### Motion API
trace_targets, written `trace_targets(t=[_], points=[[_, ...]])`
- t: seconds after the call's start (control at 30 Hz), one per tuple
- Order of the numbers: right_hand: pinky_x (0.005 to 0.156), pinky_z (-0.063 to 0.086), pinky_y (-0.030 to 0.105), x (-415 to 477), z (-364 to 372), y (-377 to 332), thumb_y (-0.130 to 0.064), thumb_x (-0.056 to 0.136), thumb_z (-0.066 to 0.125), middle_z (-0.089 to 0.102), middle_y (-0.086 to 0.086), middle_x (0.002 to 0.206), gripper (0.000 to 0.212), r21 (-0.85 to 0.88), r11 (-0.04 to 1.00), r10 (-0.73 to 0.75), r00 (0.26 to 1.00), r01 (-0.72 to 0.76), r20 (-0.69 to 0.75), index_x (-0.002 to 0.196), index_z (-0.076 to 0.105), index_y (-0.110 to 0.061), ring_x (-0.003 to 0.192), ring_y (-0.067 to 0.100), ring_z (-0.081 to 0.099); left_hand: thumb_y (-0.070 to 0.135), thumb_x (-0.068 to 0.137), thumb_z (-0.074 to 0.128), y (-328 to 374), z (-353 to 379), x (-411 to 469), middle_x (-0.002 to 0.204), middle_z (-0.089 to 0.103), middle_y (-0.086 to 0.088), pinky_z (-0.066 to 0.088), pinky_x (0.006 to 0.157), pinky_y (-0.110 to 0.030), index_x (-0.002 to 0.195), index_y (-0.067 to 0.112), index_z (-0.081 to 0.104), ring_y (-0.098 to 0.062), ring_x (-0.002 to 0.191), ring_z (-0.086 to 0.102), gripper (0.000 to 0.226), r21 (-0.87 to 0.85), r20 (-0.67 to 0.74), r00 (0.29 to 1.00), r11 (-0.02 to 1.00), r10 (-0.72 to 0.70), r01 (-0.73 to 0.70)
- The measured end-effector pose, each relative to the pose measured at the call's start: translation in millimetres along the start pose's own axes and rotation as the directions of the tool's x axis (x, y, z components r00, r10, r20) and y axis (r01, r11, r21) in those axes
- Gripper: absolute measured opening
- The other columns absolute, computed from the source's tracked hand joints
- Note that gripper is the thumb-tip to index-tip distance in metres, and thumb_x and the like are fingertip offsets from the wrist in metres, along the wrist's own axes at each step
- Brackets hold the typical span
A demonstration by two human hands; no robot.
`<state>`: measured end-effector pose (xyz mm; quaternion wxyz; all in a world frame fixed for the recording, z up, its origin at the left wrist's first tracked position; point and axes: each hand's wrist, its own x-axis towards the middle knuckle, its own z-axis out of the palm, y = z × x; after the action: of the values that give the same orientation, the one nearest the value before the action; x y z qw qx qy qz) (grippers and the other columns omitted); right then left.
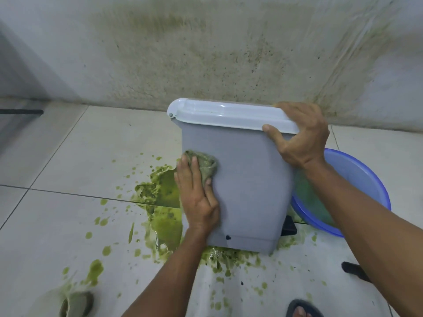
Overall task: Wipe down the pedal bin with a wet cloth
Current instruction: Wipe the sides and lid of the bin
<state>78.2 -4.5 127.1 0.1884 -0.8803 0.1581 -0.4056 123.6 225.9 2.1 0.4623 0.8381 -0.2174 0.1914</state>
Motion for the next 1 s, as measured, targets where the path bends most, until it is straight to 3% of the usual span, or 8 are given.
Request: trace_targets(t=[0.1,0.27,0.53,0.6,0.7,0.77,0.87,1.0], points=[[0.083,0.05,0.044,-1,1,0,-0.058,0.08,0.067,0.071,-0.005,0.11,0.047,0.002,1.0,-0.002,1.0,0.002,0.0,0.112,0.072,-0.024,0.102,0.029,0.06,0.025,0.104,0.038,11,2,-32,0.16,0.037,-0.012,0.012,0.127,-0.037,0.156,0.008,0.031,-0.03,0.151,0.029,0.056,-0.197,-0.097,0.885,0.881,-0.455,0.431],[0.081,0.049,0.04,-4,0,2,-0.058,0.08,0.068,0.072,-0.001,0.107,0.048,0.012,1.0,-0.022,0.999,0.023,-0.026,0.111,0.073,-0.022,0.097,0.031,0.062,0.042,0.109,0.028,24,3,-56,0.151,0.046,-0.016,0.024,0.121,-0.052,0.145,0.009,0.044,-0.036,0.149,0.027,0.052,-0.412,-0.09,0.367,0.37,-0.926,0.833],[0.084,0.045,0.037,-1,-1,2,-0.059,0.081,0.066,0.072,0.001,0.109,0.05,-0.006,1.0,-0.017,1.0,0.017,0.012,0.114,0.073,-0.021,0.097,0.033,0.061,0.036,0.105,0.032,47,29,-14,0.159,0.038,-0.011,0.008,0.127,-0.035,0.155,0.007,0.032,-0.024,0.15,0.027,0.057,-0.351,-0.242,0.637,0.678,-0.732,0.646],[0.083,0.045,0.037,-2,-3,-1,-0.058,0.081,0.066,0.072,0.001,0.108,0.05,-0.001,1.0,-0.016,1.0,0.016,0.001,0.113,0.073,-0.021,0.096,0.033,0.06,0.04,0.107,0.03,33,26,-21,0.151,0.047,-0.013,0.027,0.12,-0.043,0.151,0.012,0.039,-0.031,0.143,0.038,0.053,-0.394,-0.246,0.51,0.566,-0.824,0.724],[0.082,0.046,0.038,-5,-4,-3,-0.057,0.081,0.067,0.072,0.0,0.108,0.048,-0.01,1.0,-0.024,1.0,0.024,-0.006,0.113,0.073,-0.021,0.096,0.033,0.06,0.043,0.108,0.027,21,21,-41,0.143,0.05,-0.021,0.034,0.111,-0.047,0.145,0.008,0.044,-0.039,0.137,0.043,0.053,-0.522,-0.206,0.152,0.24,-0.967,0.819],[0.082,0.046,0.039,-5,-5,-4,-0.057,0.081,0.067,0.072,0.0,0.107,0.048,-0.008,0.999,-0.032,0.999,0.032,-0.008,0.113,0.073,-0.022,0.096,0.033,0.061,0.036,0.109,0.03,34,20,-44,0.151,0.044,-0.021,0.03,0.115,-0.046,0.149,0.003,0.038,-0.038,0.143,0.036,0.053,-0.534,-0.198,0.067,0.165,-0.978,0.829],[0.083,0.045,0.038,-5,-5,-3,-0.057,0.082,0.067,0.072,0.0,0.108,0.048,-0.009,1.0,-0.025,1.0,0.025,-0.002,0.114,0.073,-0.022,0.097,0.034,0.061,0.028,0.109,0.034,65,26,-41,0.165,0.024,-0.012,0.017,0.124,-0.039,0.159,0.006,0.019,-0.029,0.153,0.02,0.057,-0.483,-0.235,0.168,0.265,-0.957,0.834],[0.084,0.045,0.037,-4,-5,-2,-0.057,0.082,0.067,0.072,0.001,0.11,0.049,-0.01,0.999,-0.032,0.999,0.032,0.01,0.114,0.073,-0.021,0.098,0.034,0.061,0.033,0.107,0.03,70,34,-28,0.17,0.007,-0.001,-0.006,0.126,-0.03,0.161,0.011,0.009,-0.015,0.157,0.0,0.062,-0.294,-0.236,0.562,0.61,-0.793,0.736]])
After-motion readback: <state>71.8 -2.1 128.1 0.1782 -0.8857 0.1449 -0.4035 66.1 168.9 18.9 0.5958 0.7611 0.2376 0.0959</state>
